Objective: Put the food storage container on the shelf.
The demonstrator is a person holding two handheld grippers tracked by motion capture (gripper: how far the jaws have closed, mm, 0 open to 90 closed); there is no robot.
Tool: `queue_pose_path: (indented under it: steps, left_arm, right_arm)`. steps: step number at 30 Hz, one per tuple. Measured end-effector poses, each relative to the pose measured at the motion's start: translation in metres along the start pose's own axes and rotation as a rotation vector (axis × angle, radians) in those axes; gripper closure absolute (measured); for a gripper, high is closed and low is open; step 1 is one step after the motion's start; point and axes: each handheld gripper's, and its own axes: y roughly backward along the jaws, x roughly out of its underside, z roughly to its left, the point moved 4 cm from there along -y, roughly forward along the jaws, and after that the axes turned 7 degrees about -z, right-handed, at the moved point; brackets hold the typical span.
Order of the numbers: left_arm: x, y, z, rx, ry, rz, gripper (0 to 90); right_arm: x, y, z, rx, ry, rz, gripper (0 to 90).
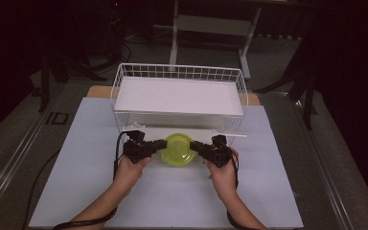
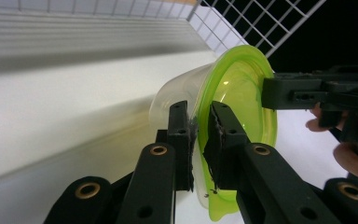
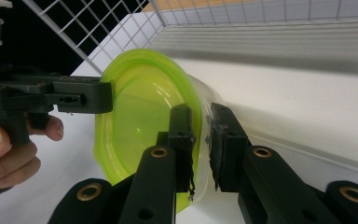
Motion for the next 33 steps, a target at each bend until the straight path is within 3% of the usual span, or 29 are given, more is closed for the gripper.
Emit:
queue_pose_path:
  steps: [3,8,22,33]
  left_arm:
    - [-0.002,-0.003,0.001,-0.026,-0.022,-0.008,80.9]
    - [-0.005,-0.012,0.006,-0.043,-0.018,-0.017,80.8]
    - [-0.004,-0.037,0.022,-0.045,0.010,-0.011,80.6]
    - [-0.009,-0.041,0.026,-0.065,-0.015,-0.071,78.3]
  right_arm:
    - [0.000,-0.005,-0.004,0.010,-0.018,-0.003,80.1]
    - [-0.004,-0.013,-0.009,0.035,-0.023,-0.004,80.0]
    - [-0.005,-0.029,-0.030,0.090,-0.044,0.002,79.4]
    - [-0.009,-0.033,-0.035,0.087,-0.070,-0.021,78.9]
